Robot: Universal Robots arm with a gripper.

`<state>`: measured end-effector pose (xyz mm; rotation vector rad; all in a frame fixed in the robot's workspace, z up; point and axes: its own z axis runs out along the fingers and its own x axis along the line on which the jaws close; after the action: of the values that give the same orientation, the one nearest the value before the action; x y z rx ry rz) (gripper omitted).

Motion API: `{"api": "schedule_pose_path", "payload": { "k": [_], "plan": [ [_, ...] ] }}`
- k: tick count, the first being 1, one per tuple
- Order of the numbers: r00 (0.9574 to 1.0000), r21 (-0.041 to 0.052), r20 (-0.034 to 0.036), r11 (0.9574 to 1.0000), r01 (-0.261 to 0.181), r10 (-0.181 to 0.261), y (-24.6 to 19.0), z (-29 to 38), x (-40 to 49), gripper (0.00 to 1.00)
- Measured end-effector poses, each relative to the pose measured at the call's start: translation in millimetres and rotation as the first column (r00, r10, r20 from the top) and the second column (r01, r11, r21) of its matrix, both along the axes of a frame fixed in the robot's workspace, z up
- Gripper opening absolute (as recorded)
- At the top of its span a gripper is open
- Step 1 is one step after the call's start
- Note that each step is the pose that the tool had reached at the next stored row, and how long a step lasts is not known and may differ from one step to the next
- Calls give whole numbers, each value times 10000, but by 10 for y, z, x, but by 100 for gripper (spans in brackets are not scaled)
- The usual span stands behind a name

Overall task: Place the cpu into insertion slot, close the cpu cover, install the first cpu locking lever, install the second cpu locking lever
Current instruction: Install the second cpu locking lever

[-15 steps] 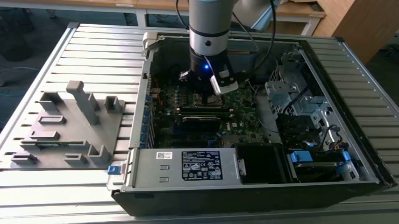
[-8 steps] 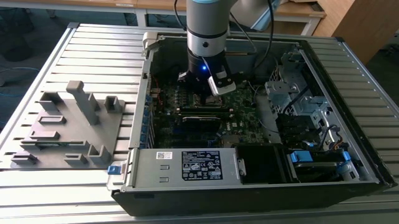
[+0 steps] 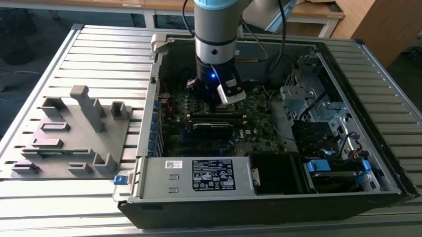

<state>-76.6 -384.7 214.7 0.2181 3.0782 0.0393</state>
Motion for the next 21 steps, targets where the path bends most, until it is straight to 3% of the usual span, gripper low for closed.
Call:
{"api": "schedule_pose_path", "payload": {
  "k": [8,14,21],
  "plan": [
    [10000,0,0,10000,0,0,0,-41,-51,10],
    [10000,11,-1,10000,1,-1,-1,-112,-63,10],
    [10000,278,-1,9996,1,-1,0,-118,-80,10]
  ]
}}
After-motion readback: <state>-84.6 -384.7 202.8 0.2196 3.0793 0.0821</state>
